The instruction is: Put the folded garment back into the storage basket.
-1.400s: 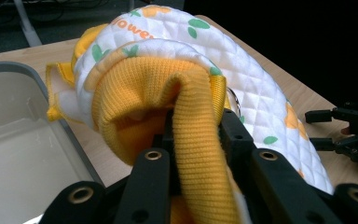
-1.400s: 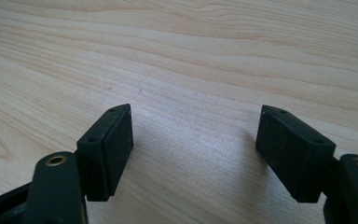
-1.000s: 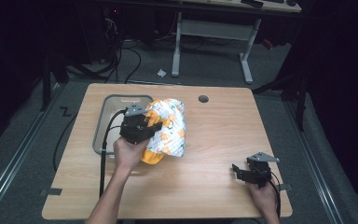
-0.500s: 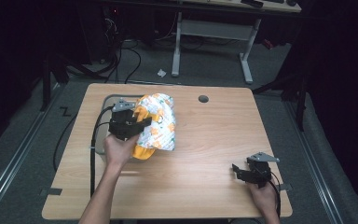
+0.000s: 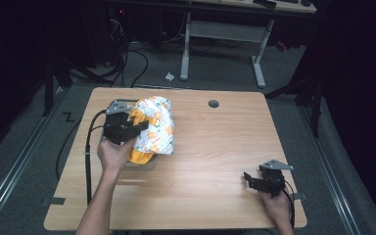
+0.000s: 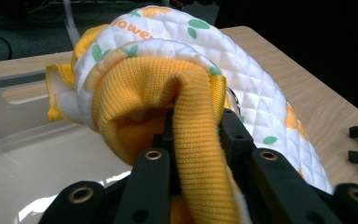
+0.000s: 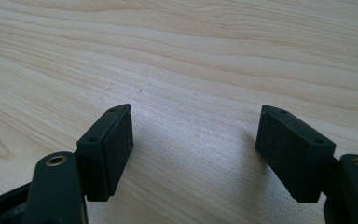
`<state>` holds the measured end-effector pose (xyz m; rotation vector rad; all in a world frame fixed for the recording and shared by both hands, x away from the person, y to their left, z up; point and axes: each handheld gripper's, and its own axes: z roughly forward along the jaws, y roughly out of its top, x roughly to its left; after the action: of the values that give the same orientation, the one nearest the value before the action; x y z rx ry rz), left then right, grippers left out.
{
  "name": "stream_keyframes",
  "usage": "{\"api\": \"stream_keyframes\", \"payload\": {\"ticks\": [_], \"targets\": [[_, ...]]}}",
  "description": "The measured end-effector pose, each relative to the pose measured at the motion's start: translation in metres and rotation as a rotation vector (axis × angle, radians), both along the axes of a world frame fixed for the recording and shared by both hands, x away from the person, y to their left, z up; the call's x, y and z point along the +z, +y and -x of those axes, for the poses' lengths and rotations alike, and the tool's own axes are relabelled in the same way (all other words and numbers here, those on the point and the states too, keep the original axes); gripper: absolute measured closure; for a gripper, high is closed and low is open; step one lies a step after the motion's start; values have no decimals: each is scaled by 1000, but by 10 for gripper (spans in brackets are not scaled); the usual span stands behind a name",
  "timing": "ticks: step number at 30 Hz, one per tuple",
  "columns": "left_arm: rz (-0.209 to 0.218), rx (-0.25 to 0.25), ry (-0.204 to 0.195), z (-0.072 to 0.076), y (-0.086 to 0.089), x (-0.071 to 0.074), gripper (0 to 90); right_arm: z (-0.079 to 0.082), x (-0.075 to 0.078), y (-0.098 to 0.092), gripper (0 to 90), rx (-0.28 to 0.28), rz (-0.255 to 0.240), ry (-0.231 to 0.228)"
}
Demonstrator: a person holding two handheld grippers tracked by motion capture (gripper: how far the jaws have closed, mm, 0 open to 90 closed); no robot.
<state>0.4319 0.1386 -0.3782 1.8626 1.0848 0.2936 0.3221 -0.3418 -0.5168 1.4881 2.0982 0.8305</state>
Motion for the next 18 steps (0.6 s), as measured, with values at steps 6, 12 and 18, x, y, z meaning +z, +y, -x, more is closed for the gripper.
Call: {"api": "stream_keyframes", "payload": {"ticks": [6,12,18], "targets": [[-5,15,9,-3,8,-3,757,0,0,0,277,0,1,0],[-7,25,17,-5,16,-2,757,0,0,0,277,-1,0,0],[-3,33,35,-9,25,-5,756,0,0,0,277,-2,-1,0]]}}
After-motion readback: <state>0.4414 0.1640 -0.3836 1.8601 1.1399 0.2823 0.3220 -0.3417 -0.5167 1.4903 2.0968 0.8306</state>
